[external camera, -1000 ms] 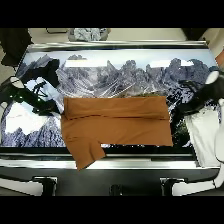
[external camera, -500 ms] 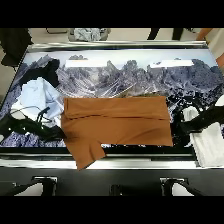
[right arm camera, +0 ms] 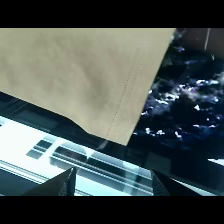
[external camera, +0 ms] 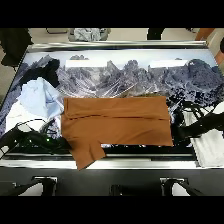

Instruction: Fold the shirts.

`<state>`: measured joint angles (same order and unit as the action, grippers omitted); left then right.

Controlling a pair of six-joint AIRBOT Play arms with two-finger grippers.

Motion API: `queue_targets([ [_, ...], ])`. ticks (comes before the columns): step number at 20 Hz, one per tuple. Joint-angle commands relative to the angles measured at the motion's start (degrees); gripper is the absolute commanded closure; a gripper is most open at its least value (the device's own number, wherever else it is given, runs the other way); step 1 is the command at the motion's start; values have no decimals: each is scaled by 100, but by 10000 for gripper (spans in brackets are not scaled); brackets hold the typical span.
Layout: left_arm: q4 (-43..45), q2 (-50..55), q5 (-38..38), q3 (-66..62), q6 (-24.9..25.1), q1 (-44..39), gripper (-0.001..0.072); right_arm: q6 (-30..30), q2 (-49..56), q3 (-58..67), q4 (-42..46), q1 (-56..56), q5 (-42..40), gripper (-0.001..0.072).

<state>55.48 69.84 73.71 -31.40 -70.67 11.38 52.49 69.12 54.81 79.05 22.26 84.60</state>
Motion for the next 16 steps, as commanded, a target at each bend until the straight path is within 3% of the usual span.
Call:
queue_targets([
  [1, -131, -2, -675, 149, 15, -297, 285, 94, -13, -345, 101, 4, -223, 151],
  [2, -192, 0, -841, 149, -70, -411, 341, 120, -11, -490, 63, 4, -306, 141],
  [3, -223, 2, -1003, 149, -219, -538, 450, 129, -11, -625, 22, 4, -417, 135],
  [4, -236, 2, -1082, 146, -236, -647, 642, 131, -11, -730, 0, 4, -566, 107],
  [5, -240, 2, -1134, 146, -234, -741, 675, 162, -9, -817, -2, 4, -754, 107],
  [11, -240, -26, -1137, 146, -232, -815, 675, 352, 525, -946, -413, 4, -1207, 111],
  [16, -243, -212, -1143, 146, -234, -815, 676, 496, 955, -946, -1032, 2, -1375, 192],
])
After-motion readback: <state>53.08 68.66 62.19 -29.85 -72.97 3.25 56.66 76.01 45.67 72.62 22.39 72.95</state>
